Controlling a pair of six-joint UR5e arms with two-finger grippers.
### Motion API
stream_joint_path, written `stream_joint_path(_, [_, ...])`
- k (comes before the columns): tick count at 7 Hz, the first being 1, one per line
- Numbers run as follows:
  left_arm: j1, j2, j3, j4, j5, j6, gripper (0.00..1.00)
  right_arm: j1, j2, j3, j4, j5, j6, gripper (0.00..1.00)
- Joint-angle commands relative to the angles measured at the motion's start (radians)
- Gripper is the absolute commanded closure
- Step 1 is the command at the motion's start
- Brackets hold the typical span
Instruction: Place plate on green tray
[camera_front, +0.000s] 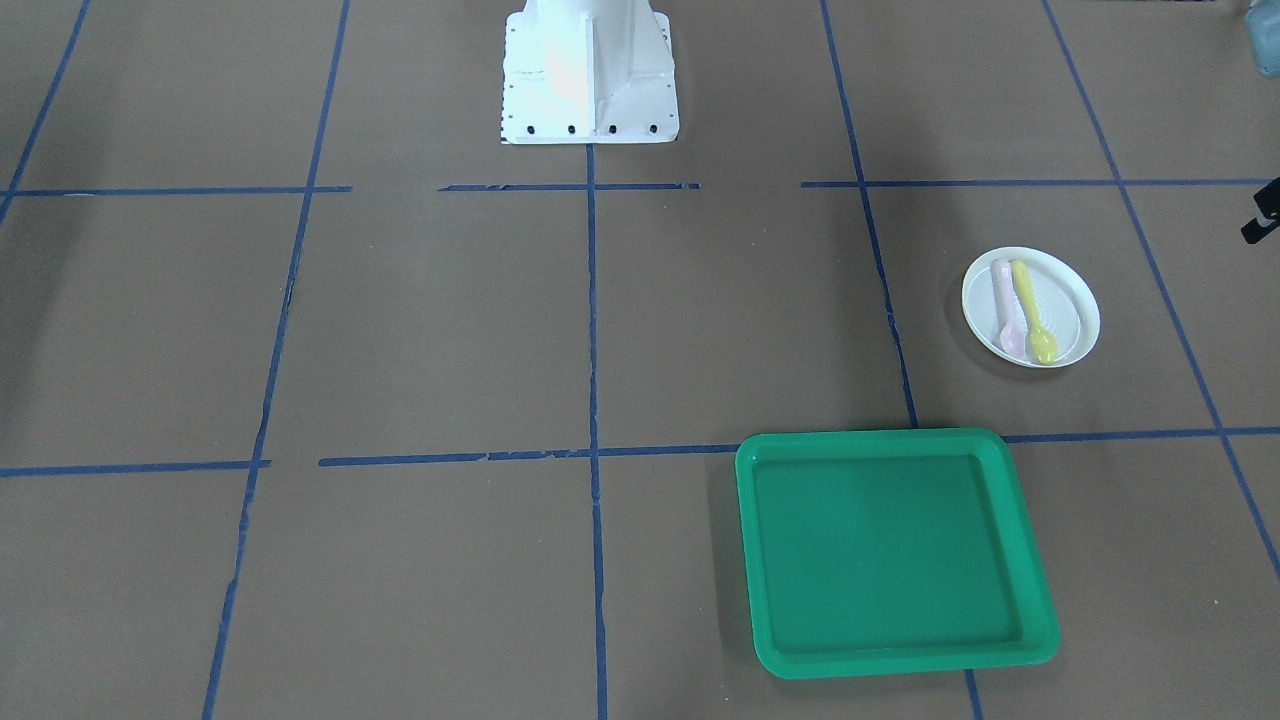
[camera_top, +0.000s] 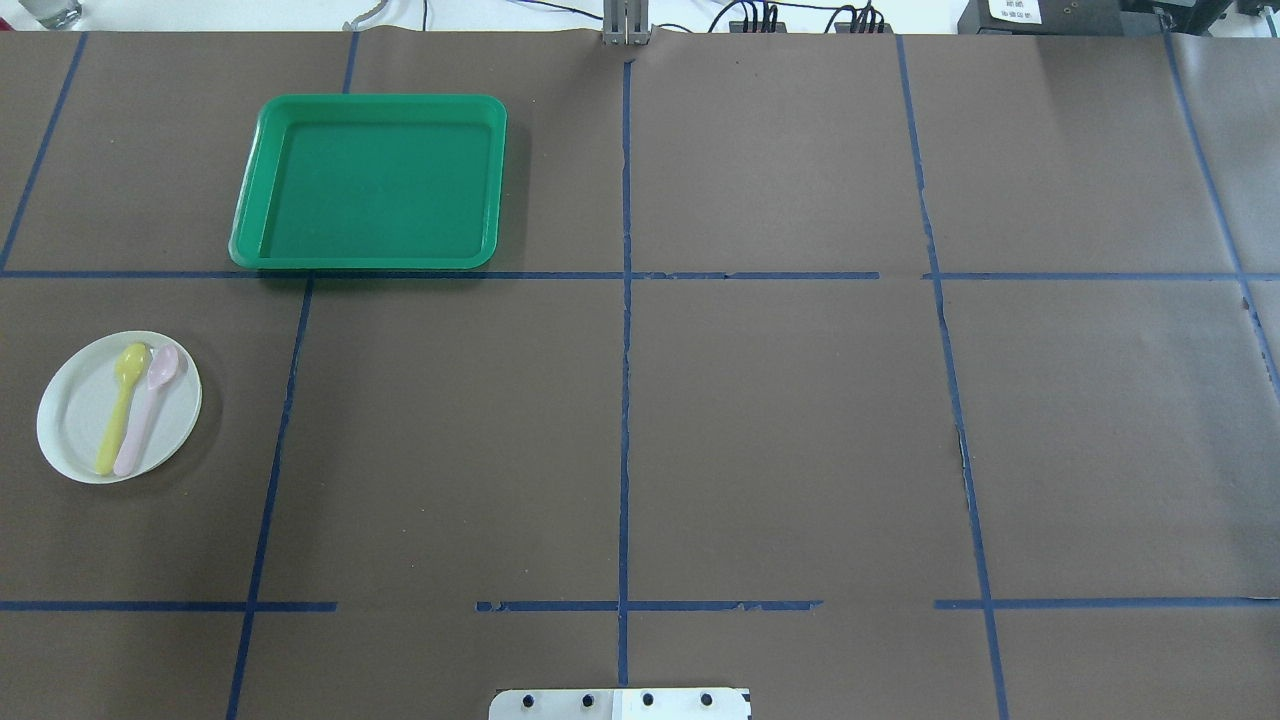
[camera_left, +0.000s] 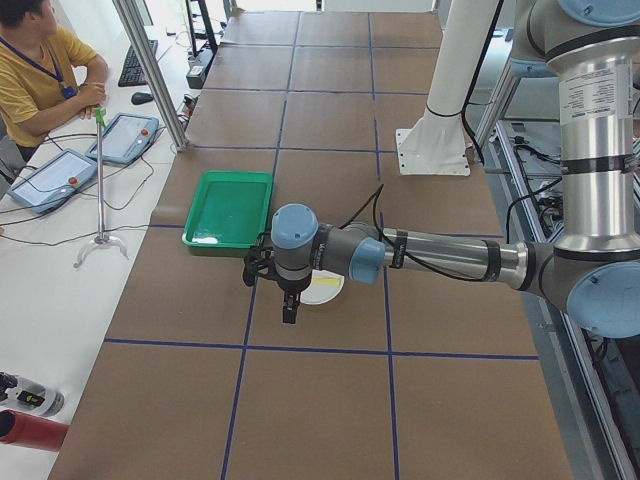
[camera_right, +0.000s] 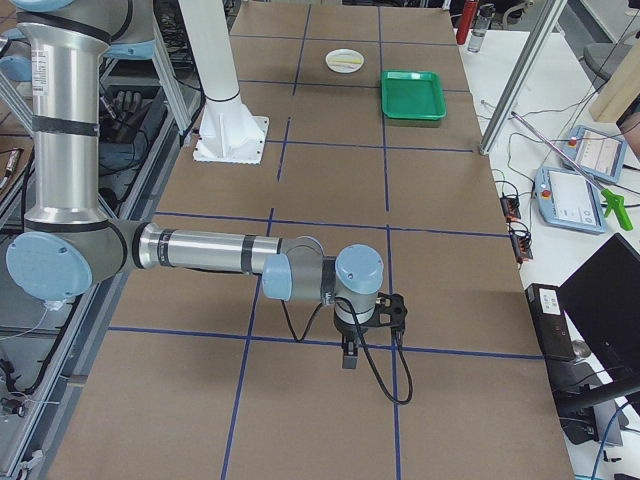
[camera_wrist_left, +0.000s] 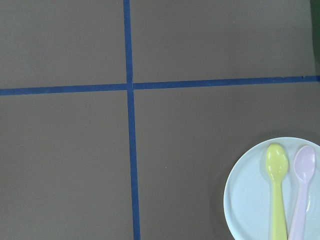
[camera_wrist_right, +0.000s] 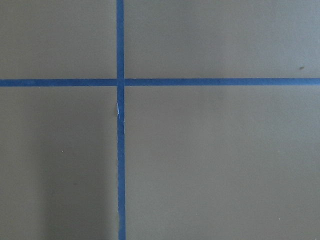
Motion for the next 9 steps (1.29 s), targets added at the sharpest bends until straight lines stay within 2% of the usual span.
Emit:
stream_joint_path(1, [-0.002, -0.005, -0.028, 0.007, 0.004, -0.002, 0.00, 0.000, 0.000, 0.000, 0.000, 0.000, 0.000, 0.00])
stream_joint_path(5, [0.001, 0.007, 0.025, -0.011, 0.009, -0.005, 0.00, 0.000, 0.000, 0.000, 0.000, 0.000, 0.000, 0.00])
stream_joint_path(6, [0.045, 0.007, 0.084, -0.054, 0.013, -0.085, 0.00, 0.000, 0.000, 0.000, 0.000, 0.000, 0.000, 0.00])
stream_joint_path(8, [0.162, 0.029, 0.224, -0.462, 0.019, -0.348, 0.00, 0.000, 0.000, 0.000, 0.000, 0.000, 0.000, 0.00])
stream_joint_path(9, [0.273, 0.027, 0.234, -0.552, 0.038, -0.534, 0.00, 0.000, 0.000, 0.000, 0.000, 0.002, 0.000, 0.00])
